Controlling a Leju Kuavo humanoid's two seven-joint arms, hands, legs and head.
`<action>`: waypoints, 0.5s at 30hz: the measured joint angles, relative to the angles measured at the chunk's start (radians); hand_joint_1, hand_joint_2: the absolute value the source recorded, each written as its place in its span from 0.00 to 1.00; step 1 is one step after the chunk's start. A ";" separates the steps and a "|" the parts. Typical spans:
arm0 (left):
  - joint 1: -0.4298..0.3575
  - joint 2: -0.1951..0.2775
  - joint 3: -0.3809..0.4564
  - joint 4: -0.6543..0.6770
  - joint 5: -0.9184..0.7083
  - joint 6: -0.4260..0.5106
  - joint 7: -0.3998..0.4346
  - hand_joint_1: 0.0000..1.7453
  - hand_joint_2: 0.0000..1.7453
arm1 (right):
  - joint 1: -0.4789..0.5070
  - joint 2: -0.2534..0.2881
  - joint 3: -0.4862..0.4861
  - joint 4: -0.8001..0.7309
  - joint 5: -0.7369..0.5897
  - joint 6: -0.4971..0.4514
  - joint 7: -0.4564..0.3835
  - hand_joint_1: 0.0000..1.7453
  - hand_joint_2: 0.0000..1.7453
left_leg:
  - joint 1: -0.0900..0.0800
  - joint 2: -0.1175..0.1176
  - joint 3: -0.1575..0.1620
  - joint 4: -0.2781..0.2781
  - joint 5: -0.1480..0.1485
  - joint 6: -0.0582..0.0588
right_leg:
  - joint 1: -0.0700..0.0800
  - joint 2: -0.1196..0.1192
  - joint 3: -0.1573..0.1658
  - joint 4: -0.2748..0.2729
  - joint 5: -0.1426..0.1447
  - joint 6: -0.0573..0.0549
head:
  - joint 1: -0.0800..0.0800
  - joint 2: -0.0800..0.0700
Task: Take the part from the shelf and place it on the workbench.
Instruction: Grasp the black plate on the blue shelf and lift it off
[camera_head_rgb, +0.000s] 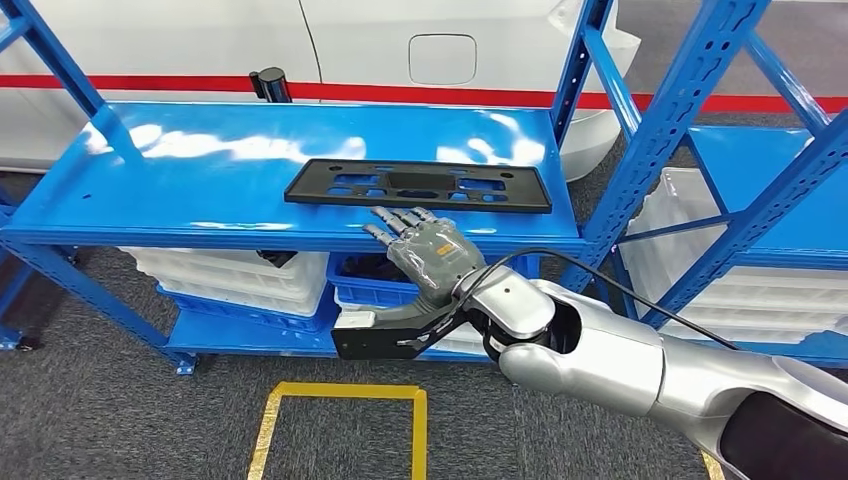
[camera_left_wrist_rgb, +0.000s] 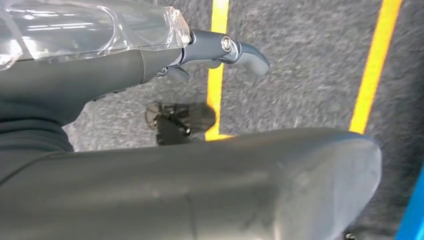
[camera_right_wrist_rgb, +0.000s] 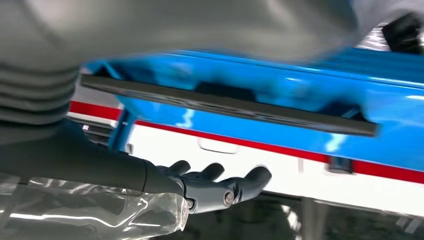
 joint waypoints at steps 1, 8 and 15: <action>0.000 0.000 -0.002 0.000 0.002 0.003 0.004 0.00 0.00 | 0.003 0.001 -0.001 0.004 0.007 0.001 0.004 0.00 1.00 | 0.000 0.001 0.000 0.000 -0.001 -0.004 | -0.003 0.000 0.001 -0.004 0.002 0.000 | 0.000 0.000; 0.001 0.006 -0.014 0.004 0.016 0.015 0.007 0.00 0.00 | 0.014 0.003 -0.006 0.025 0.172 0.011 0.054 0.00 1.00 | 0.012 0.006 -0.147 0.304 -0.139 -0.038 | -0.017 -0.006 0.006 -0.019 0.010 -0.003 | -0.005 0.000; -0.001 0.009 -0.028 0.006 0.025 0.023 0.008 0.00 0.00 | 0.033 0.004 -0.044 0.044 0.398 -0.025 0.070 0.00 1.00 | 0.021 0.012 -0.016 0.008 0.003 -0.033 | -0.012 -0.001 0.006 -0.009 0.002 0.022 | -0.004 0.000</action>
